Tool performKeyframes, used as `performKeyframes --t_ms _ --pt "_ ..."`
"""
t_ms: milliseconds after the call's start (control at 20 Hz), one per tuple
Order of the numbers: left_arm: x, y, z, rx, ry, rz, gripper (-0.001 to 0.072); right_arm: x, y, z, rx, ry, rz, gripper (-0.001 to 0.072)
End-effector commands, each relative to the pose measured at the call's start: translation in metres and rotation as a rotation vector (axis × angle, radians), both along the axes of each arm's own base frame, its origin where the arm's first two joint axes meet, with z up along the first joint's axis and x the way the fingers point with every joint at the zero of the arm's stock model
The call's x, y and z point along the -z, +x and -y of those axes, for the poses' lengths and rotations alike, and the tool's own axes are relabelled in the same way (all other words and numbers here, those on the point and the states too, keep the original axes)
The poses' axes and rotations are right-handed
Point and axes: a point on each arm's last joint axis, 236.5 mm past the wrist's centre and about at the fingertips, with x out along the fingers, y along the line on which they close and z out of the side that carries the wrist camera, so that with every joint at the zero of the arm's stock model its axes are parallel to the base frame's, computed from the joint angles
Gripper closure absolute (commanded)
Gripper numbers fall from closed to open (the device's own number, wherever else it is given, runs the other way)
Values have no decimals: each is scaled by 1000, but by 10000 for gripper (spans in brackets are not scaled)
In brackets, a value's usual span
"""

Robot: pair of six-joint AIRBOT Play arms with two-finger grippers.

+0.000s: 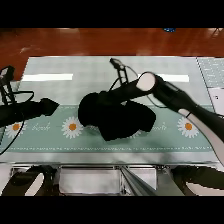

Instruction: Fold the shirts.

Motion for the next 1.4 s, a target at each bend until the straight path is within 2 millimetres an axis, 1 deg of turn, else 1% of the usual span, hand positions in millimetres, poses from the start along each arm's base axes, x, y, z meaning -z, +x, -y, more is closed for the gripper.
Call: performKeyframes --t_ms 0,50,100,150,200,250,300,350,400,450,500,600,700,750,850,950,1000,1050,1100,1150,1250,1350 --pt "24 -18 4 30 -2 -117 201 -43 49 86 116 0 34 303" --pt "32 -20 7 30 -20 -145 201 -59 65 135 205 -36 76 304" --pt "42 -23 14 31 -57 -186 201 -64 71 188 295 -112 92 304" --pt "55 -29 26 36 -114 -244 201 -60 68 236 378 -198 84 304" --pt "70 -37 40 59 -177 -310 202 -50 58 279 450 -281 59 304" --pt "84 -44 50 68 -232 -369 201 -35 40 317 511 -352 18 305" --pt "98 -47 58 67 -276 -410 201 -19 21 341 563 -383 -25 305" --pt "109 -42 62 52 -303 -422 201 -2 0 358 616 -384 -72 305" --pt "117 -35 63 22 -323 -424 201 15 -19 365 650 -374 -105 305" --pt "125 -25 61 -14 -335 -424 201 29 -34 365 667 -352 -122 305" --pt "132 -13 59 -58 -347 -418 201 43 -49 360 681 -322 -138 305" --pt "147 4 60 -99 -372 -417 201 69 -69 345 691 -262 -180 305" --pt "159 13 64 -106 -397 -448 201 91 -84 327 676 -206 -237 305" --pt "165 16 64 -106 -395 -467 201 97 -86 321 676 -179 -247 305" --pt "172 27 65 -107 -394 -487 201 103 -80 320 698 -158 -250 305" --pt "173 39 66 -100 -398 -494 202 108 -71 315 711 -111 -264 306" --pt "172 43 68 -84 -401 -501 206 111 -67 307 709 -66 -294 306" --pt "171 45 71 -39 -396 -498 366 114 -63 300 706 -26 -314 307" --pt "170 46 75 8 -392 -495 626 119 -58 297 708 5 -329 307" --pt "167 47 78 49 -392 -493 687 126 -53 298 717 7 -346 308" --pt "160 51 82 94 -394 -484 687 138 -48 300 722 5 -395 308" --pt "156 56 81 97 -393 -466 687 153 -47 286 664 -3 -452 308"
